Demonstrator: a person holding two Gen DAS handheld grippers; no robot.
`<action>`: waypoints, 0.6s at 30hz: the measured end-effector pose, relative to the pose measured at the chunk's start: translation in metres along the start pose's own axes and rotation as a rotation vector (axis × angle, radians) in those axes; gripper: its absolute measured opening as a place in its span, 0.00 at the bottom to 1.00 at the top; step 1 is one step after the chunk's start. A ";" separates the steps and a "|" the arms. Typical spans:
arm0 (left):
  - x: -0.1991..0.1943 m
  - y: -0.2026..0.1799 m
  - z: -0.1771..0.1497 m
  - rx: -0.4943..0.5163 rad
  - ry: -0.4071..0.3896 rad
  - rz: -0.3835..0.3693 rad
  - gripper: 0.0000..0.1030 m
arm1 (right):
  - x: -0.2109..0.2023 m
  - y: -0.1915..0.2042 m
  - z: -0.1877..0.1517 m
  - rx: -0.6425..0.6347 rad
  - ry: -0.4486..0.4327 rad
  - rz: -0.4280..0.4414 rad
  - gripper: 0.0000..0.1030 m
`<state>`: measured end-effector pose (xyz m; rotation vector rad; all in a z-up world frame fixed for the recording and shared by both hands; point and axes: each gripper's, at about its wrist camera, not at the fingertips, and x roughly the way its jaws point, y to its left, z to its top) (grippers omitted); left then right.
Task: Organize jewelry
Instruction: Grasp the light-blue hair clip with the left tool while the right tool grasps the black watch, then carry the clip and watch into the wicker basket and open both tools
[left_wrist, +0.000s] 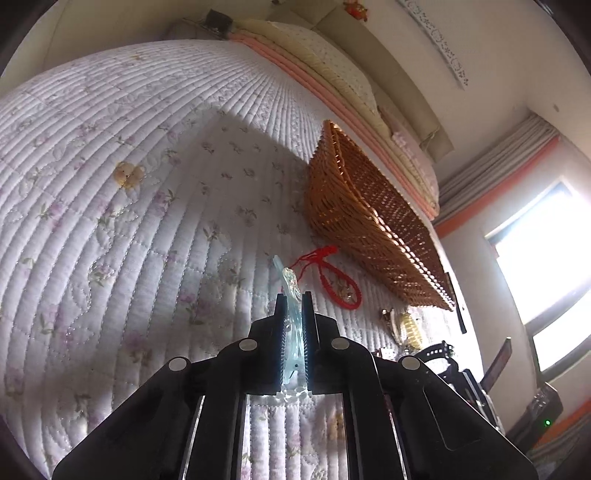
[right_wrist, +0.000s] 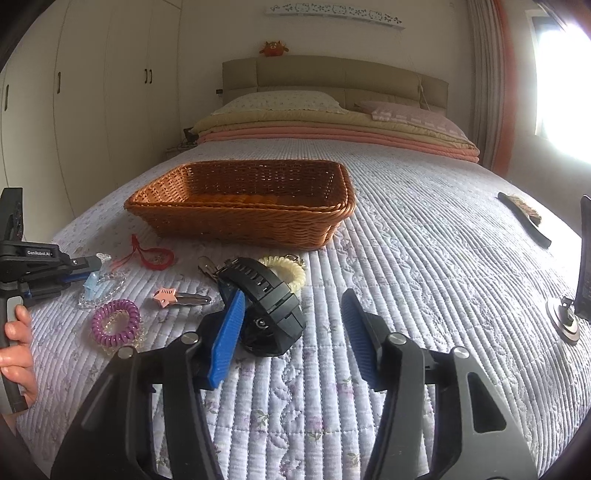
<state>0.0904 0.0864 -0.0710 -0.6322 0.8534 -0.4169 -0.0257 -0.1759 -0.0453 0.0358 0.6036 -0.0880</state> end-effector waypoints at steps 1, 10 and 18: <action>-0.001 0.000 0.000 -0.003 -0.001 -0.015 0.06 | 0.003 0.002 0.001 -0.010 0.011 -0.007 0.44; -0.016 -0.010 -0.003 0.043 -0.027 -0.060 0.06 | 0.025 0.006 0.012 -0.010 0.066 -0.052 0.21; -0.034 -0.049 -0.001 0.137 -0.058 -0.089 0.06 | 0.002 -0.013 0.024 0.070 0.042 0.081 0.19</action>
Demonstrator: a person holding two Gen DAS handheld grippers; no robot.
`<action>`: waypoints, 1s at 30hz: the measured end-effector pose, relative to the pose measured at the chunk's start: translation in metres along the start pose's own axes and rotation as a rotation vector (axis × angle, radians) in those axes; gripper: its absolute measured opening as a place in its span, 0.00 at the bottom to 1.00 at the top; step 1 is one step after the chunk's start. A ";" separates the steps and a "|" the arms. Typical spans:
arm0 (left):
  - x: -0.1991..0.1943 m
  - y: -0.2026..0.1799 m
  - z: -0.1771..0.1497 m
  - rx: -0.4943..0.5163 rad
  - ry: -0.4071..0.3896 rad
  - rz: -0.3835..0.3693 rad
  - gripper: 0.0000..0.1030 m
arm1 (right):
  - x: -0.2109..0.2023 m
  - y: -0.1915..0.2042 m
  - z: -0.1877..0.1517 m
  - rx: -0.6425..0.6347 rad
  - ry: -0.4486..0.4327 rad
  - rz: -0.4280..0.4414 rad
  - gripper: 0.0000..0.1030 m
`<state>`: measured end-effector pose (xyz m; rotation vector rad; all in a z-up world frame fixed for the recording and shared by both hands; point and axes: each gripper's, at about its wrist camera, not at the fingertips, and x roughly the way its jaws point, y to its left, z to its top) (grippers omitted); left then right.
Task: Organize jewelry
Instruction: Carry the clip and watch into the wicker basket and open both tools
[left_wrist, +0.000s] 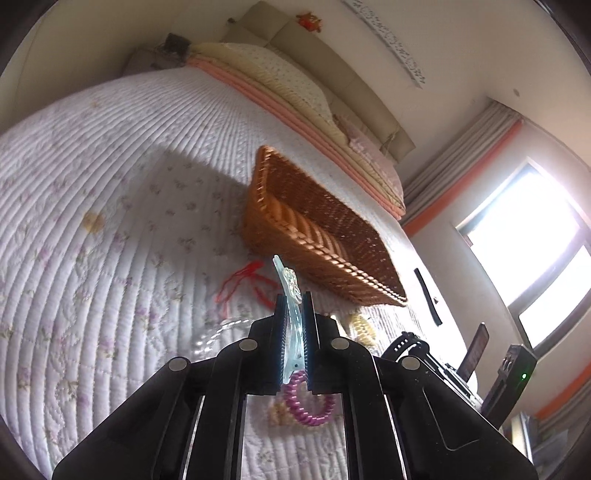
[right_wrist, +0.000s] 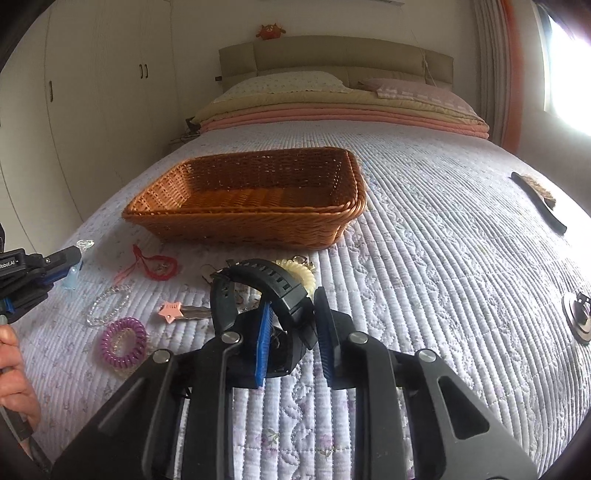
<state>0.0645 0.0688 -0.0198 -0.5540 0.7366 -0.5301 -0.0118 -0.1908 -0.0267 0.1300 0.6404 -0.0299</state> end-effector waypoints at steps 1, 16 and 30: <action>-0.001 -0.010 0.003 0.024 -0.006 -0.002 0.06 | -0.005 -0.001 0.005 0.006 -0.014 0.012 0.19; 0.068 -0.087 0.093 0.286 -0.018 0.047 0.06 | 0.065 -0.006 0.132 0.032 0.044 0.141 0.18; 0.176 -0.052 0.083 0.303 0.182 0.213 0.06 | 0.158 -0.021 0.124 0.071 0.310 0.096 0.18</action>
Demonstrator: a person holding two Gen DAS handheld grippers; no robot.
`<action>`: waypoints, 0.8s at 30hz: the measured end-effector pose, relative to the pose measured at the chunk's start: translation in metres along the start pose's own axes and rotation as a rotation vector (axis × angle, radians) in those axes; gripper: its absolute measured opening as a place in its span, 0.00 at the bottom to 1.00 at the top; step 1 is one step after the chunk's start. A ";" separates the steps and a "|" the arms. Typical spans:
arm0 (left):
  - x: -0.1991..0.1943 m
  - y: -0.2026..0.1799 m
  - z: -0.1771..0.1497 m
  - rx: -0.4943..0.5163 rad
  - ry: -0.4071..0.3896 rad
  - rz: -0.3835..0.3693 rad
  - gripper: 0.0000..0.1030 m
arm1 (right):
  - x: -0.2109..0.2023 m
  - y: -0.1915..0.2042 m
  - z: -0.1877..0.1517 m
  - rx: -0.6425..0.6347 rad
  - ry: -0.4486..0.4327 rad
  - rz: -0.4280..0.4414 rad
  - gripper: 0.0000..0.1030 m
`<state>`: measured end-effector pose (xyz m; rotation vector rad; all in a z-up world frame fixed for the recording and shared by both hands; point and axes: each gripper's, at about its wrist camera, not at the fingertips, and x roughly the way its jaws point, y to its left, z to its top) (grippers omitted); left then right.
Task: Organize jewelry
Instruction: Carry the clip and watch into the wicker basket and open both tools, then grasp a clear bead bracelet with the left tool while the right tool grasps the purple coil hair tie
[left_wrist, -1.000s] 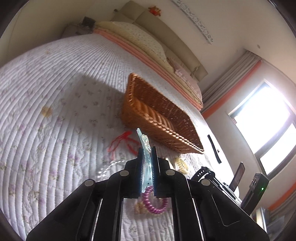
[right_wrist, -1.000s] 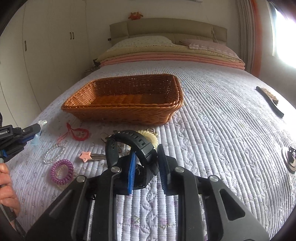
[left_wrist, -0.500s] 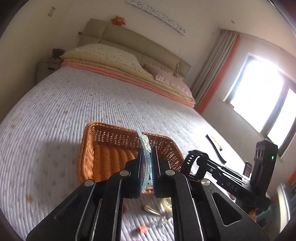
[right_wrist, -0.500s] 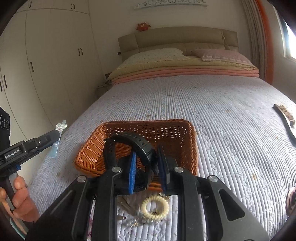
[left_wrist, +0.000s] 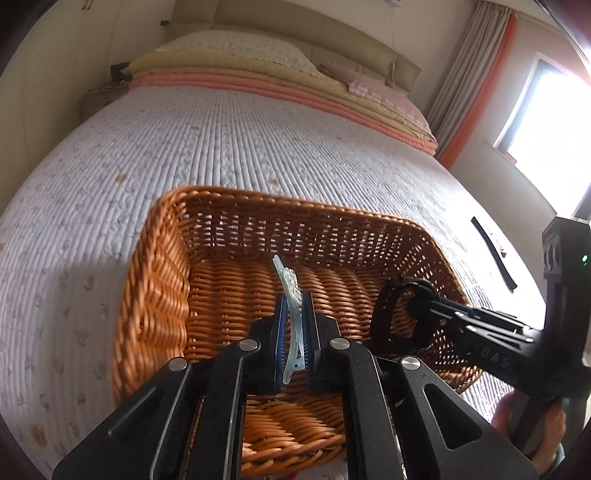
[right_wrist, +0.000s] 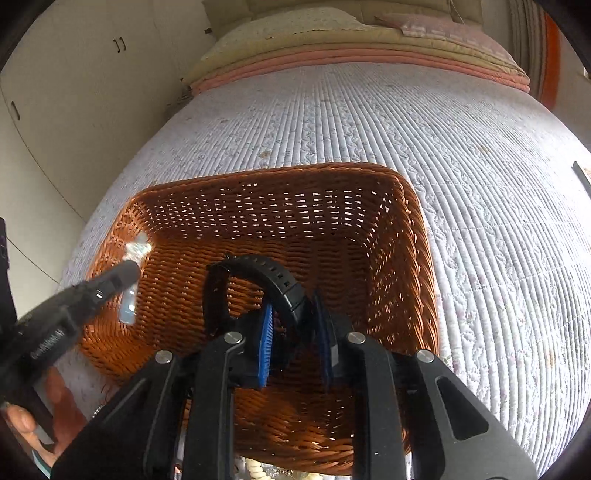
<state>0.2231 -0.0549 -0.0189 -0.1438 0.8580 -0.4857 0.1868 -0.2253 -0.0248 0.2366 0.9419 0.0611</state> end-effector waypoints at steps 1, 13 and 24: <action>0.003 0.001 -0.001 0.000 0.007 0.001 0.06 | 0.000 0.001 0.001 -0.005 0.005 -0.005 0.18; -0.051 0.006 -0.010 -0.013 -0.069 -0.024 0.37 | -0.026 -0.021 0.011 0.058 -0.041 -0.027 0.39; -0.151 0.003 -0.058 0.010 -0.171 -0.044 0.37 | -0.110 -0.005 -0.044 0.002 -0.145 0.072 0.39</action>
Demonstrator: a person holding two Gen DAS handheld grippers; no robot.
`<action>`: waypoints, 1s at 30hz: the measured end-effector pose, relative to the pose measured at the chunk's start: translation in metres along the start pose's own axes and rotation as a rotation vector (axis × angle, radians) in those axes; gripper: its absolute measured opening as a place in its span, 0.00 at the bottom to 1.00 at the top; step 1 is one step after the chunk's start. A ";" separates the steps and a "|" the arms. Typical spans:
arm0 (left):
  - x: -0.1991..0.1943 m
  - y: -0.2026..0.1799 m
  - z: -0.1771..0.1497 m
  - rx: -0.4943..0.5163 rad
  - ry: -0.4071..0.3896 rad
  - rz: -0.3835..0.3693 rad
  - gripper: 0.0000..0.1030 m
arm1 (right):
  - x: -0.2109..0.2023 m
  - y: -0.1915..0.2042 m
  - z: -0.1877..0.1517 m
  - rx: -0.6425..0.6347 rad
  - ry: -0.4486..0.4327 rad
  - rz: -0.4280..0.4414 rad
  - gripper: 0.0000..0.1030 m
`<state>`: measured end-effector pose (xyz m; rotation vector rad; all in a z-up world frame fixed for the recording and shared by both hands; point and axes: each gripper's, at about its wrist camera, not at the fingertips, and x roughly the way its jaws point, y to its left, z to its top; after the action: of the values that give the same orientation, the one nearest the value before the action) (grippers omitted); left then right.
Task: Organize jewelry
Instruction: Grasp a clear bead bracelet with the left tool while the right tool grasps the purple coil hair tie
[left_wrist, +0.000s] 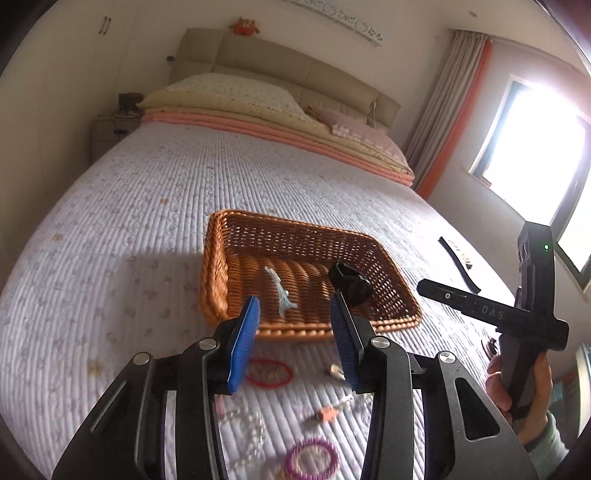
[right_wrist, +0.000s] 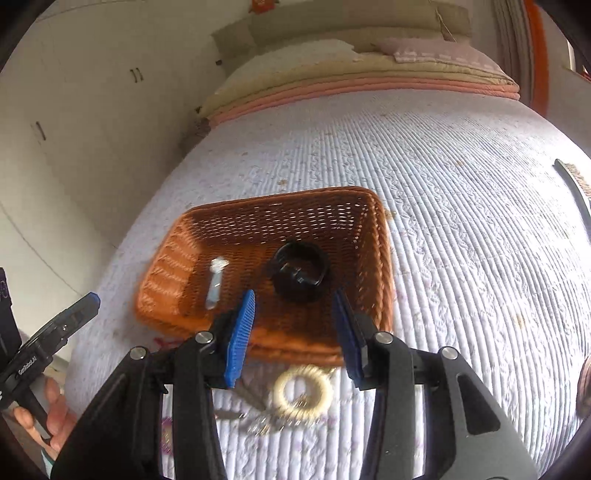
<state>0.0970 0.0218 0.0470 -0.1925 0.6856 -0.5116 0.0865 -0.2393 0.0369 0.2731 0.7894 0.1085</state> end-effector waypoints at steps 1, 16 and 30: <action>-0.009 -0.001 -0.004 0.004 -0.008 -0.002 0.37 | -0.010 0.004 -0.006 -0.015 -0.020 0.003 0.39; -0.030 0.034 -0.091 -0.037 0.079 0.082 0.36 | -0.010 0.089 -0.131 -0.182 -0.021 0.054 0.41; 0.013 0.057 -0.101 -0.029 0.195 0.104 0.36 | 0.037 0.115 -0.153 -0.233 0.095 0.018 0.18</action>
<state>0.0622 0.0636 -0.0558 -0.1341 0.8889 -0.4237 0.0041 -0.0907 -0.0585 0.0543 0.8607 0.2300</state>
